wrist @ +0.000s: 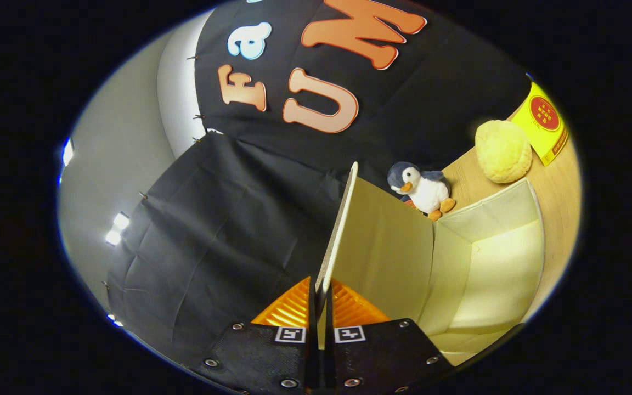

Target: Open the storage box then place both shoes into the box .Put the left shoe in first, then the right shoe, with the right side of both shoes facing outward in a uniform manner.

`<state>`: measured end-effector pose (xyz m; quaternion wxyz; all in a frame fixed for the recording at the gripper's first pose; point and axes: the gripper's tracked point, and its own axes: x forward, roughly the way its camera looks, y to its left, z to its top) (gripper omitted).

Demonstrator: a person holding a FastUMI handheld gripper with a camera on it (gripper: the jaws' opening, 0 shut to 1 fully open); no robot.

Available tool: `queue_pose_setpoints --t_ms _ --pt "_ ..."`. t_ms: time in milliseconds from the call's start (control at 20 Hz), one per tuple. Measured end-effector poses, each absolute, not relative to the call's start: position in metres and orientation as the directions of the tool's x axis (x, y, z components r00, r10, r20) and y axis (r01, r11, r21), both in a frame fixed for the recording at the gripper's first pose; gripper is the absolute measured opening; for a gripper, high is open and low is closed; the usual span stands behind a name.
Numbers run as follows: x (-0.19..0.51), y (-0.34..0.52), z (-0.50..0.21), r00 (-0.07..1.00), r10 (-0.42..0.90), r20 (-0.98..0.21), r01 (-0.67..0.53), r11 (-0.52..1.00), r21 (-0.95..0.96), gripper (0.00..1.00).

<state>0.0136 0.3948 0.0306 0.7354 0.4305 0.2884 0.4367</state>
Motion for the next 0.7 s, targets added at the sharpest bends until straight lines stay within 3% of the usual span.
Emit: queue_pose_setpoints --t_ms 50,150,200,350,400,700 --pt "0.01 0.404 0.028 0.454 0.887 -0.078 -0.42 0.291 0.86 0.09" --pt "0.009 0.418 0.02 0.453 0.881 -0.137 -0.465 0.364 0.807 0.33" --pt "0.006 0.422 0.017 0.441 0.884 -0.158 -0.478 0.38 0.792 0.51" --pt "0.007 0.425 0.005 0.446 0.871 -0.206 -0.47 0.424 0.774 0.9" --pt "0.007 0.422 0.004 0.455 0.863 -0.22 -0.466 0.442 0.767 0.97" --pt "0.022 0.384 -0.013 0.557 0.784 -0.274 -0.45 0.562 0.694 0.98"
